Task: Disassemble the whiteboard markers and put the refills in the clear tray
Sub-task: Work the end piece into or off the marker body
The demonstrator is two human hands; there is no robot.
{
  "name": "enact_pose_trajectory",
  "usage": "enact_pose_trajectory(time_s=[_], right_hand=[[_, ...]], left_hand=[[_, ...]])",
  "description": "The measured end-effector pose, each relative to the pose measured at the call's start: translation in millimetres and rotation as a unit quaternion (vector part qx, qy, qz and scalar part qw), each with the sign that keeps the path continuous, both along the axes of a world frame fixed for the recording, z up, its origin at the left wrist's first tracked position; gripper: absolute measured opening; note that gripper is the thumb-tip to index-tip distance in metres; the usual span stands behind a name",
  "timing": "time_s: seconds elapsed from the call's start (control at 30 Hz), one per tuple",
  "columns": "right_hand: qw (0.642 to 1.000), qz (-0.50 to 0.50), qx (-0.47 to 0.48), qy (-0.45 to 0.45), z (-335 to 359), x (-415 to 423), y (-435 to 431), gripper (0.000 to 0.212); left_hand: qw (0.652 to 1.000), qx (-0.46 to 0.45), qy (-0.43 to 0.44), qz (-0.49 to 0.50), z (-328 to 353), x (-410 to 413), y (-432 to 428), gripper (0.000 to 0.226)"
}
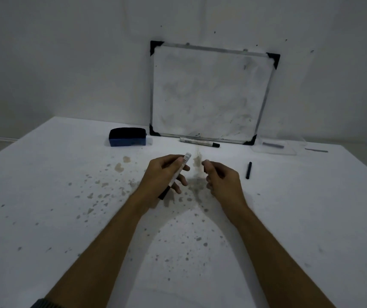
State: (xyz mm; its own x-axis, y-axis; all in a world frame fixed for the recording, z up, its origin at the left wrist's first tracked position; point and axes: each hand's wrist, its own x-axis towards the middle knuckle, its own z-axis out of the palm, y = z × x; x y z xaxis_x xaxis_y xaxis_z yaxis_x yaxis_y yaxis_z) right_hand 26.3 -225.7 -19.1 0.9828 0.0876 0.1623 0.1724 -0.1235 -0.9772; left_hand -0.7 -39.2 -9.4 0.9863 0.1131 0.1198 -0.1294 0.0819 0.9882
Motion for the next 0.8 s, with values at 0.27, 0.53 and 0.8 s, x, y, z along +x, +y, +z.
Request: enact_pose_trajectory(time_s=[0.27, 0.53, 0.8], right_hand=[[0.938, 0.061, 0.296, 0.17, 0, 16, -9, 0.021], [0.945, 0.109, 0.259, 0.169, -2, 17, -12, 0.022], [0.996, 0.044, 0.078, 0.014, -4, 11, -10, 0.02]], left_hand=[[0.997, 0.066, -0.014, -0.048, -11, -5, -24, 0.017], [0.99, 0.138, -0.03, -0.022, -9, -6, -11, 0.025], [0.987, 0.159, -0.034, -0.01, -10, -7, -15, 0.018]])
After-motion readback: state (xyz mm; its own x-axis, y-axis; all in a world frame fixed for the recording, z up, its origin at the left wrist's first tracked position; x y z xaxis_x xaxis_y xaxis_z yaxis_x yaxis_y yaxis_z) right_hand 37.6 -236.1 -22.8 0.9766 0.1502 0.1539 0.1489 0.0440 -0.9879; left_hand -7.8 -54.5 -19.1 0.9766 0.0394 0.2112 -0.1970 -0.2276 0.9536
